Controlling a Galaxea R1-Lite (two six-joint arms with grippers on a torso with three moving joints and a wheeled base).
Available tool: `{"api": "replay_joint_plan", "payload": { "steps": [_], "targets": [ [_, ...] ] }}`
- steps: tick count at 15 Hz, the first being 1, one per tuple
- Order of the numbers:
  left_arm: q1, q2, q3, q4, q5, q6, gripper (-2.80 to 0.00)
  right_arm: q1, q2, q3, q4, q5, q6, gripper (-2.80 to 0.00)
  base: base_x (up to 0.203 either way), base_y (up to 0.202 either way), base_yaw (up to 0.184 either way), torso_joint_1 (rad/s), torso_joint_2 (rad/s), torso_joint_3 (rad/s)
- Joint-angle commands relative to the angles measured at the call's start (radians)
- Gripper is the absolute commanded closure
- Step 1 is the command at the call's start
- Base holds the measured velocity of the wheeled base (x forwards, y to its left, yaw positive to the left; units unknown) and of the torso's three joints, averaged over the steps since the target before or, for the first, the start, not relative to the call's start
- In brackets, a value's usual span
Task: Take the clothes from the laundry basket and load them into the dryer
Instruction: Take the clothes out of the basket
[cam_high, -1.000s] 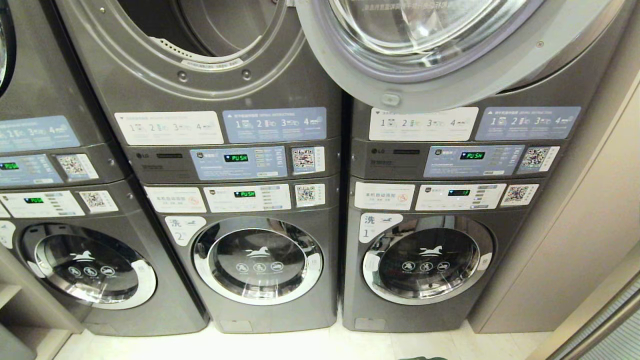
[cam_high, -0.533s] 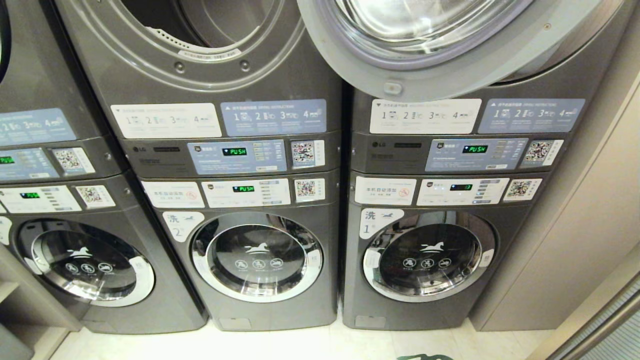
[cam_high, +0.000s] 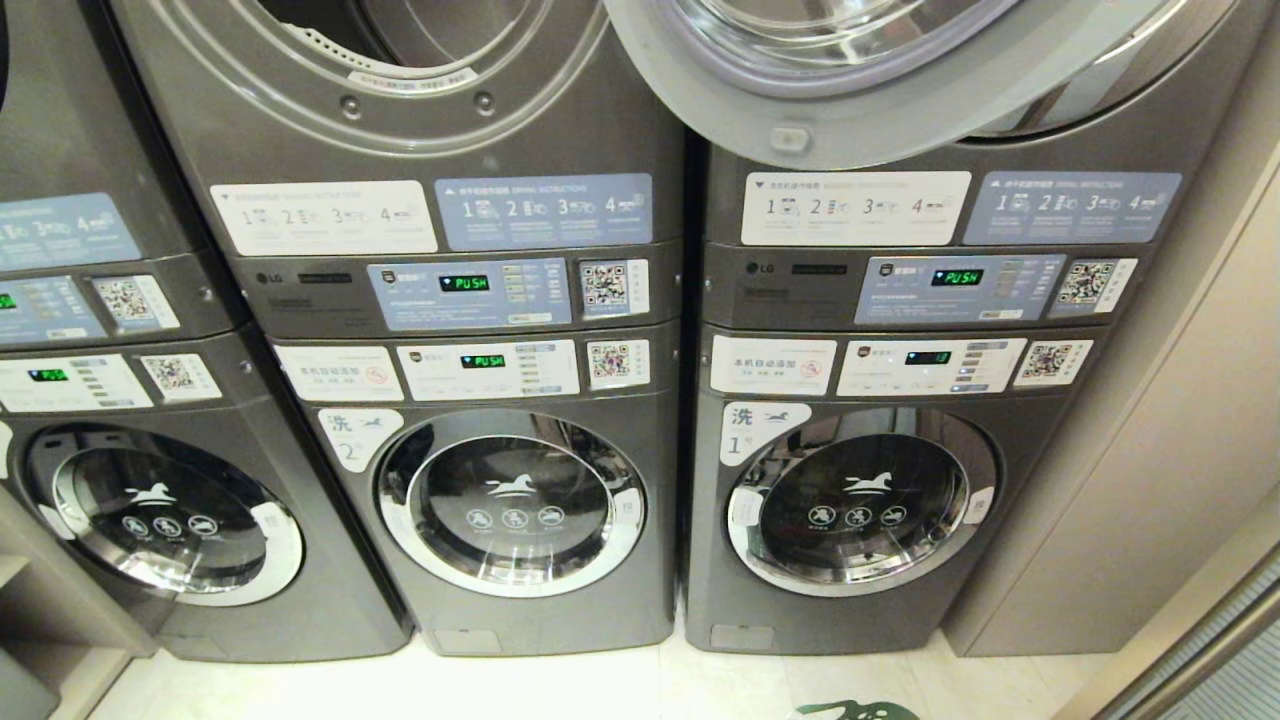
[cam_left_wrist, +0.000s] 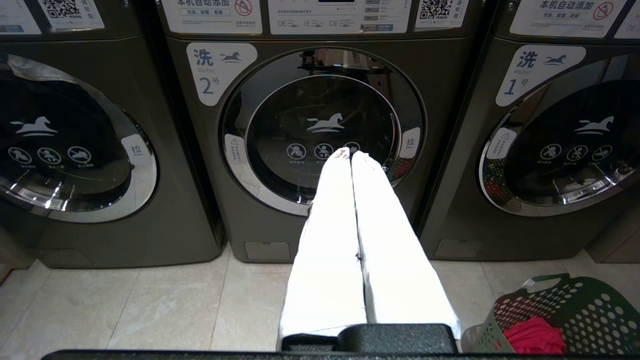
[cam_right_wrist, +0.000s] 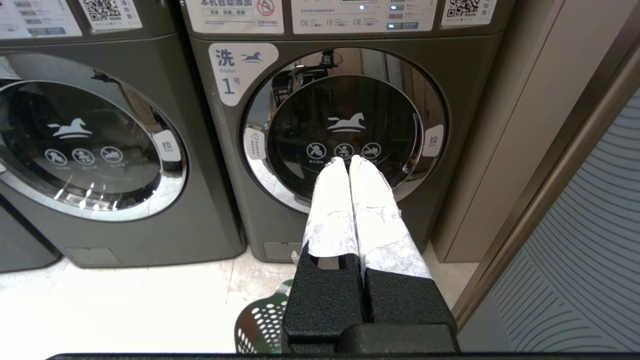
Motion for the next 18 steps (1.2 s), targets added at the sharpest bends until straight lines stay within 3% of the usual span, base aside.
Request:
{"api": "replay_joint_plan", "payload": {
  "steps": [1,18],
  "targets": [
    [0.0,0.0,0.0,0.0,0.0,0.0,0.0,0.0,0.0,0.0,0.0,0.0,0.0,0.0,0.0,0.0,0.0,-0.15,0.32,0.191],
    [0.0,0.0,0.0,0.0,0.0,0.0,0.0,0.003,0.0,-0.002,0.002,0.001,-0.003,0.0,0.0,0.0,0.0,-0.163,0.39,0.223]
  ]
}}
